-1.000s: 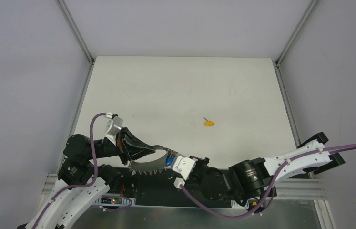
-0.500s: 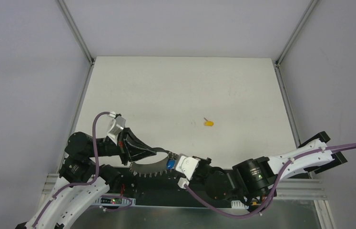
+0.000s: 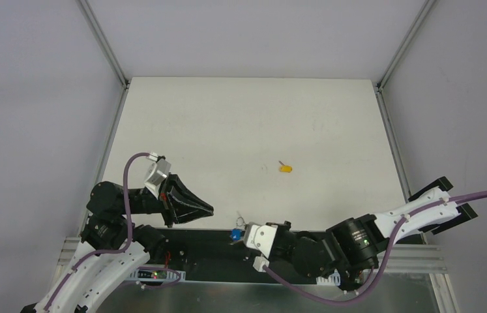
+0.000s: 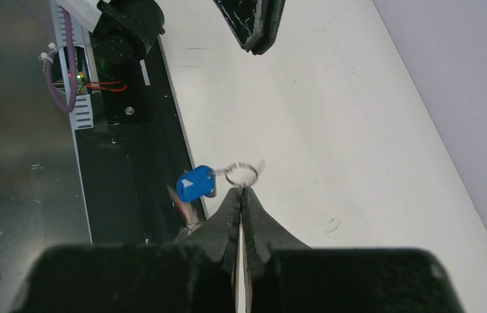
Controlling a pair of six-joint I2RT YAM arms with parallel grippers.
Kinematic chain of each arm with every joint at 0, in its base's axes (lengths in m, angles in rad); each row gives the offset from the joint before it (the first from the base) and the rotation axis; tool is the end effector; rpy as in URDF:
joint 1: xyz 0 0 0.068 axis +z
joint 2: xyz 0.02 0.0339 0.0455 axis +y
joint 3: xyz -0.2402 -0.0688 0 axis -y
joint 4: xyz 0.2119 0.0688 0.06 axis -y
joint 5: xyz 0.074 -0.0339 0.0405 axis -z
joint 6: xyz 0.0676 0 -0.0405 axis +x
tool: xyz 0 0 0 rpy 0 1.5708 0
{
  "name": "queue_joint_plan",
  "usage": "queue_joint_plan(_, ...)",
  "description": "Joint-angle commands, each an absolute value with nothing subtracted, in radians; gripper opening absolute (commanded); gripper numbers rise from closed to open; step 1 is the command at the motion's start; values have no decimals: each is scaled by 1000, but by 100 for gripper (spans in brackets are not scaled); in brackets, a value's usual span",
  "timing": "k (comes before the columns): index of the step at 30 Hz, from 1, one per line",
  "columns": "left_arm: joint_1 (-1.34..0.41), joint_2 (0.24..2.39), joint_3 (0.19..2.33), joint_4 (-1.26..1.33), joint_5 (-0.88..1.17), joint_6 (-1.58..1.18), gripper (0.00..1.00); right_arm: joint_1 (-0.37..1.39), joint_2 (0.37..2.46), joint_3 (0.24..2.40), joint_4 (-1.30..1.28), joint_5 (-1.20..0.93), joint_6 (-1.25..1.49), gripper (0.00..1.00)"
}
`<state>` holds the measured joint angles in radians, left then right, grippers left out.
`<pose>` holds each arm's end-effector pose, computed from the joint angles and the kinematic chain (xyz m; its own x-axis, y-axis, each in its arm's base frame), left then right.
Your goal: Put the keys on the keyring
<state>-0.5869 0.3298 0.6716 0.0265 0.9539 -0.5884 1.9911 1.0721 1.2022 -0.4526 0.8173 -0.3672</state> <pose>0.0342 -0.0890 0.3596 -0.2801 -0.1993 -0.9390 0.9600 -0.0605 -0.2735 -0.0454 0.2223 0.3733 0.4463 -0.3966 -0.8022 -0.8000 0.2250 -0.5562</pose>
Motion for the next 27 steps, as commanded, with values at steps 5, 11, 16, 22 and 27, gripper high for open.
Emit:
queue_joint_plan(5, -575, 343, 656, 88, 939, -607, 11, 2021, 1025, 1241, -413, 815, -396, 0)
queue_joint_plan(11, -575, 367, 645, 159, 952, -649, 15, 2028, 1011, 1240, -420, 833, -395, 0)
queue_joint_plan(16, -575, 384, 638, 245, 974, -691, 21, 2028, 993, 1215, -355, 824, -428, 0)
queue_joint_plan(22, -577, 392, 618, 335, 986, -760, 30, 2008, 972, 1174, -233, 810, -494, 0)
queue_joint_plan(27, -582, 411, 594, 411, 966, -815, 38, 1962, 985, 1180, -183, 753, -499, 0)
